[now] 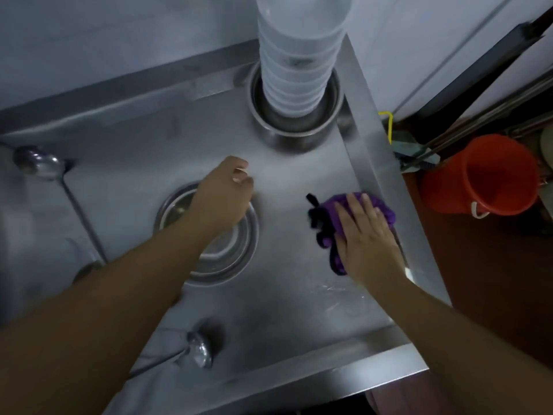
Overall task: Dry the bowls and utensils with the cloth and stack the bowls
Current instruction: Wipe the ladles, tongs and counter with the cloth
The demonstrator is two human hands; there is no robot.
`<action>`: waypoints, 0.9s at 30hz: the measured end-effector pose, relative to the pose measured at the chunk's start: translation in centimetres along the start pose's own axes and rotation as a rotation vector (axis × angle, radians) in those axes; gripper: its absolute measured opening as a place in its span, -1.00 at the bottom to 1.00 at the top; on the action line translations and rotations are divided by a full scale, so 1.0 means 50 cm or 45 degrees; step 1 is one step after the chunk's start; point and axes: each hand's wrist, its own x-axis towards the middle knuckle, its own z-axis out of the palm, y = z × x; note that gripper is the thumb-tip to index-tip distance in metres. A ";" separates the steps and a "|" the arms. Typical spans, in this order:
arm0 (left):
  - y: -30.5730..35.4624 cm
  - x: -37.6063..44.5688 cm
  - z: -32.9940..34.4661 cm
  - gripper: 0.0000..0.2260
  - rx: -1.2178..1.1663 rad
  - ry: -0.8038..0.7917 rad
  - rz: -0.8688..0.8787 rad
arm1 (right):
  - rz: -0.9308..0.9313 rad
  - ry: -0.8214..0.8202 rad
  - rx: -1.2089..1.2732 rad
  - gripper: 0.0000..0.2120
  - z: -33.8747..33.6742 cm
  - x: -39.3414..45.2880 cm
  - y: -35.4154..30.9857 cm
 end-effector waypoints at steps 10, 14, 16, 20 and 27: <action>-0.103 -0.097 -0.215 -0.68 0.682 0.180 0.171 | -0.832 -0.336 -0.215 -0.23 0.102 -0.250 -0.126; -0.131 -0.131 -0.253 -0.67 0.732 0.180 0.181 | -0.704 -0.252 -0.093 -0.25 0.088 -0.144 -0.155; -0.147 -0.147 -0.271 -0.65 0.785 0.175 0.208 | -0.576 -0.163 -0.051 -0.31 0.068 -0.023 -0.192; -0.179 -0.167 -0.303 -0.61 0.811 0.224 0.184 | -0.079 0.110 0.201 -0.43 0.012 0.228 -0.299; -0.219 -0.228 -0.345 -0.62 0.649 0.339 0.143 | 0.327 0.205 0.500 -0.36 -0.058 0.549 -0.510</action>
